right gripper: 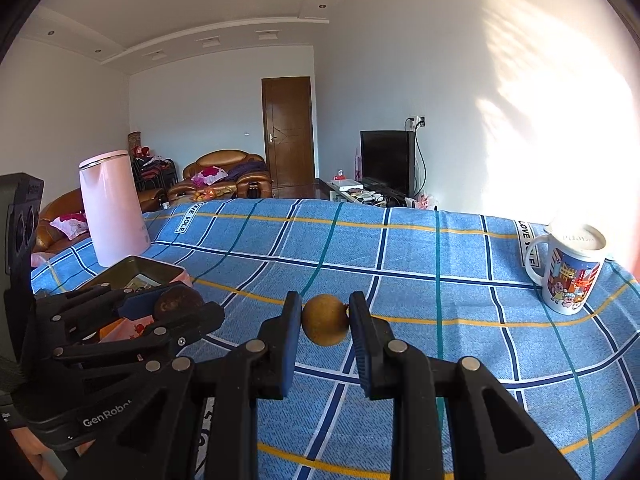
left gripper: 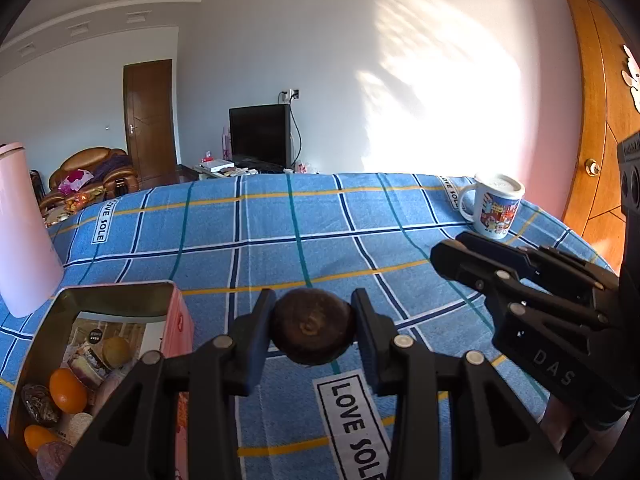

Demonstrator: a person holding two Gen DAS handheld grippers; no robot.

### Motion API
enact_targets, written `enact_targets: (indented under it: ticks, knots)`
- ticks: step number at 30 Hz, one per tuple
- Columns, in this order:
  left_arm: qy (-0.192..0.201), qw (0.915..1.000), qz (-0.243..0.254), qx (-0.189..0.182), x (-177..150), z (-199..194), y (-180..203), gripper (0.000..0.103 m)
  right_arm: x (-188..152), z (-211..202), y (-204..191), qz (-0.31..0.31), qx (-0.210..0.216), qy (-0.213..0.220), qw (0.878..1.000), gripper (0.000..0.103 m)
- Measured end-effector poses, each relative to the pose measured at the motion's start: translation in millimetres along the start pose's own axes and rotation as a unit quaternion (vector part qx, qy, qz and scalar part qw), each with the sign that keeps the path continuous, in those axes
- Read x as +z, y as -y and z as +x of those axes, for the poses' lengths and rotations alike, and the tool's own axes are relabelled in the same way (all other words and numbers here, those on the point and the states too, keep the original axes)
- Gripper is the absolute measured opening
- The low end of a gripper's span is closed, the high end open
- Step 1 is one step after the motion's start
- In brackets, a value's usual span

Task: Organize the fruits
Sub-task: 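Carry the dark fruit with the left tool toward the tin while the right tool carries the yellow fruit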

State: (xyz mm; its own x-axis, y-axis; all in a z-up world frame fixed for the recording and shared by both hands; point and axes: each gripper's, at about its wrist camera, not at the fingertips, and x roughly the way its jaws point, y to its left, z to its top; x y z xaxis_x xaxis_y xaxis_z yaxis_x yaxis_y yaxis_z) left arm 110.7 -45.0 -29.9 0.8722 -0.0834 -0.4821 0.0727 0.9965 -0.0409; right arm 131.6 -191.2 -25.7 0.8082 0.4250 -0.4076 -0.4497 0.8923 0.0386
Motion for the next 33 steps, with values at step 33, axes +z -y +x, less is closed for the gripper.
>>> enact_targets:
  ticks: [33]
  knots:
    - [0.061,0.9979,0.012,0.017,-4,-26,2,0.04,-3,-23,-7,-0.02,-0.009,0.054,0.998,0.026]
